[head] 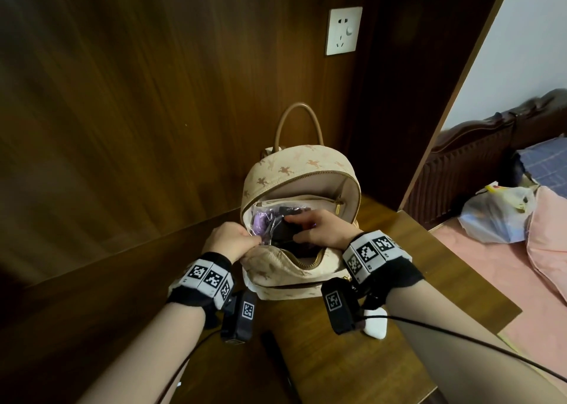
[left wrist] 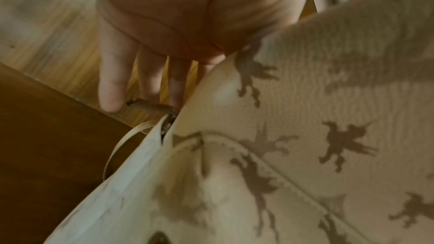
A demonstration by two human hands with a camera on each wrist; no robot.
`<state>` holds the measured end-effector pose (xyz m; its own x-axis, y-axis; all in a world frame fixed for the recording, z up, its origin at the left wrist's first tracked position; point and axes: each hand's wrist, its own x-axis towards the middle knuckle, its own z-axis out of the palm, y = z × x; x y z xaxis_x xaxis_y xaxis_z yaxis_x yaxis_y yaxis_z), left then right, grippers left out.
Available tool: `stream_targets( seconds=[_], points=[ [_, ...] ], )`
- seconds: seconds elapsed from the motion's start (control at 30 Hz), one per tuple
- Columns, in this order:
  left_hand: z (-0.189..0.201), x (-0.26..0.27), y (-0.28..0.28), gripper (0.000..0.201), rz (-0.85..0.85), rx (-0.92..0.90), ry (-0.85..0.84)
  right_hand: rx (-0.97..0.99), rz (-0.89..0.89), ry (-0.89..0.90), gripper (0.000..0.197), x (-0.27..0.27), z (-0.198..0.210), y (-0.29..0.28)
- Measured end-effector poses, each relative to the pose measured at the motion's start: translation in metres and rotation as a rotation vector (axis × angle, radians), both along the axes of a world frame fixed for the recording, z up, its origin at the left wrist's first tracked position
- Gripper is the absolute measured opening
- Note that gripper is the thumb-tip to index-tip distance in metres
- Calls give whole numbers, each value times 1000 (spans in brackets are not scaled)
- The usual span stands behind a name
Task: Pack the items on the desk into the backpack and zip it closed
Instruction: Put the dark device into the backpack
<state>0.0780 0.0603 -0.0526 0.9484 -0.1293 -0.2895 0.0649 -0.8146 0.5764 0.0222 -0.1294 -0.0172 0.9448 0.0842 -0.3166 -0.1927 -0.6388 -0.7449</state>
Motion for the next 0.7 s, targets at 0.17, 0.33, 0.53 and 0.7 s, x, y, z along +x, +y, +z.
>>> stream_targets(
  seconds=[0.17,0.33,0.53,0.7],
  points=[
    [-10,-15,15,42,-36,-151,-289,2,6,21,51,-2,-1,-1],
    [-8,-29,17,30,-167,-427,-146,112,-26,24,45,-4,4,-2],
    [4,-37,23,16,-92,-605,-185,151,-70,36,34,-1,6,-7],
    [5,-43,27,17,-120,-517,-212,173,-162,24,27,-2,13,-11]
  ],
)
